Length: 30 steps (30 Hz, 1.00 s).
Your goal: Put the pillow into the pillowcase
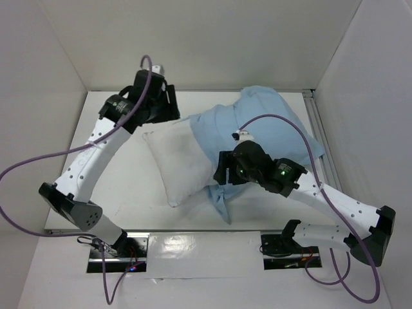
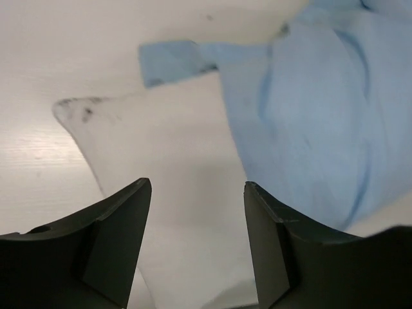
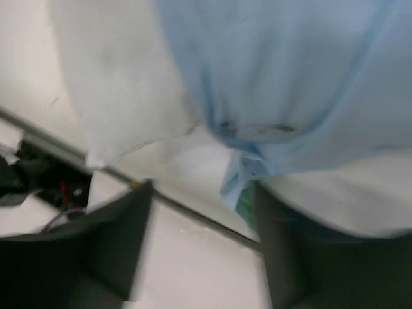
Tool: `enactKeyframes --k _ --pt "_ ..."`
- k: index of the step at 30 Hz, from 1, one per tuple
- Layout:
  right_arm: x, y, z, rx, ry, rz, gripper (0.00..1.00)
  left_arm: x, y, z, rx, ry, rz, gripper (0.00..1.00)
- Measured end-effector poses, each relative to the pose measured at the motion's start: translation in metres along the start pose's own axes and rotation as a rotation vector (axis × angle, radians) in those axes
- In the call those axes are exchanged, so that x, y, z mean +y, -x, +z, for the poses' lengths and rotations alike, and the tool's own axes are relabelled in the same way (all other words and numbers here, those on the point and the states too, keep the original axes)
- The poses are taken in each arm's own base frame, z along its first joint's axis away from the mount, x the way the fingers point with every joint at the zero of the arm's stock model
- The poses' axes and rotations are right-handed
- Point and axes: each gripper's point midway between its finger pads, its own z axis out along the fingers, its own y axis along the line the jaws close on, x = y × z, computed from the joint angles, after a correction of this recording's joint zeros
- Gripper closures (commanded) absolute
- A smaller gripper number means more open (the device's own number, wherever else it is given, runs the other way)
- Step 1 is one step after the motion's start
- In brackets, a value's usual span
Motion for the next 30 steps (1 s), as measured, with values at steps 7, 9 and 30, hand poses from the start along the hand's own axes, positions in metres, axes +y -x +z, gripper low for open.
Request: enactKeyframes --k 7,9,30 --pt "-0.08 0.023 0.006 -0.081 -0.37 0.25 1.0 0.079 0.008 0.121 0.05 0.2 -0.104 0.28" --pt "-0.098 0.024 0.013 -0.08 -0.424 0.291 1.0 0.092 -0.019 0.167 0.136 0.232 -0.105 0.29" --pt "-0.124 0.169 0.035 -0.224 -0.598 0.101 0.0 0.066 -0.15 0.026 0.204 -0.044 -0.058 0.14"
